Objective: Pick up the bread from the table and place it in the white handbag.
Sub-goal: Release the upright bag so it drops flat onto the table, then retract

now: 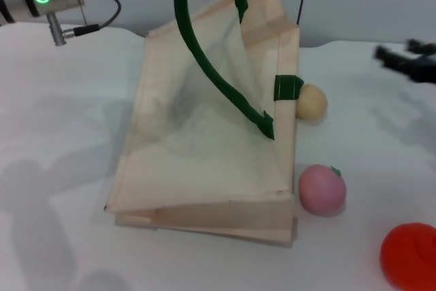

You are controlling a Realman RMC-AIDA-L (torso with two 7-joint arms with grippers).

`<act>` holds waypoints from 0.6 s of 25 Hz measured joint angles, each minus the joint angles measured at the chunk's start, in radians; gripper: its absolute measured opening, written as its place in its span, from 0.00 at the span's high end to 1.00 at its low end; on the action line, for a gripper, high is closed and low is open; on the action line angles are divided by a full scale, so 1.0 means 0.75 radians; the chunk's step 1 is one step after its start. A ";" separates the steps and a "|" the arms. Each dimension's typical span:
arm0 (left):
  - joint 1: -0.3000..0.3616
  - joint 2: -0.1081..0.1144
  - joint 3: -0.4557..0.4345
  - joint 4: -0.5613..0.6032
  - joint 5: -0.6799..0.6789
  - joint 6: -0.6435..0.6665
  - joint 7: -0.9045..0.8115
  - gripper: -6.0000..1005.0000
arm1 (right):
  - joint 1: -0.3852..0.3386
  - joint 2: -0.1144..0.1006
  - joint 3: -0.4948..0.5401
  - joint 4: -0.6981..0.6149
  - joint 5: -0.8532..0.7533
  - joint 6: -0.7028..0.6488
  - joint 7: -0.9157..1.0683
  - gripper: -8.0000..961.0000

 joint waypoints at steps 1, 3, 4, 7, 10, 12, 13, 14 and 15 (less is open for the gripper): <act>0.002 -0.002 0.000 0.002 0.000 -0.011 0.000 0.87 | -0.026 0.000 -0.001 0.000 0.062 0.000 -0.012 0.08; 0.006 -0.005 0.001 0.002 0.010 -0.032 -0.002 0.87 | -0.061 -0.002 -0.001 0.001 0.148 0.002 -0.030 0.08; 0.008 -0.005 0.001 0.002 0.019 -0.040 -0.003 0.87 | -0.069 -0.001 -0.001 0.001 0.164 0.002 -0.034 0.08; 0.008 -0.006 0.002 -0.002 0.056 -0.062 -0.005 0.87 | -0.082 0.001 0.000 0.002 0.197 0.003 -0.041 0.08; 0.006 -0.007 0.002 -0.003 0.073 -0.098 -0.007 0.86 | -0.085 0.001 0.001 0.003 0.202 0.002 -0.041 0.07; 0.004 -0.007 0.002 -0.003 0.090 -0.110 -0.007 0.84 | -0.085 0.001 0.001 0.007 0.202 -0.002 -0.044 0.07; 0.002 -0.007 0.002 -0.002 0.101 -0.112 -0.007 0.82 | -0.085 0.001 0.001 0.008 0.202 -0.004 -0.047 0.07; -0.001 -0.008 0.002 0.000 0.113 -0.114 -0.007 0.81 | -0.085 0.001 0.002 0.010 0.203 -0.008 -0.051 0.07; -0.003 -0.008 0.002 0.001 0.124 -0.114 -0.009 0.79 | -0.085 0.002 0.002 0.010 0.203 -0.009 -0.053 0.07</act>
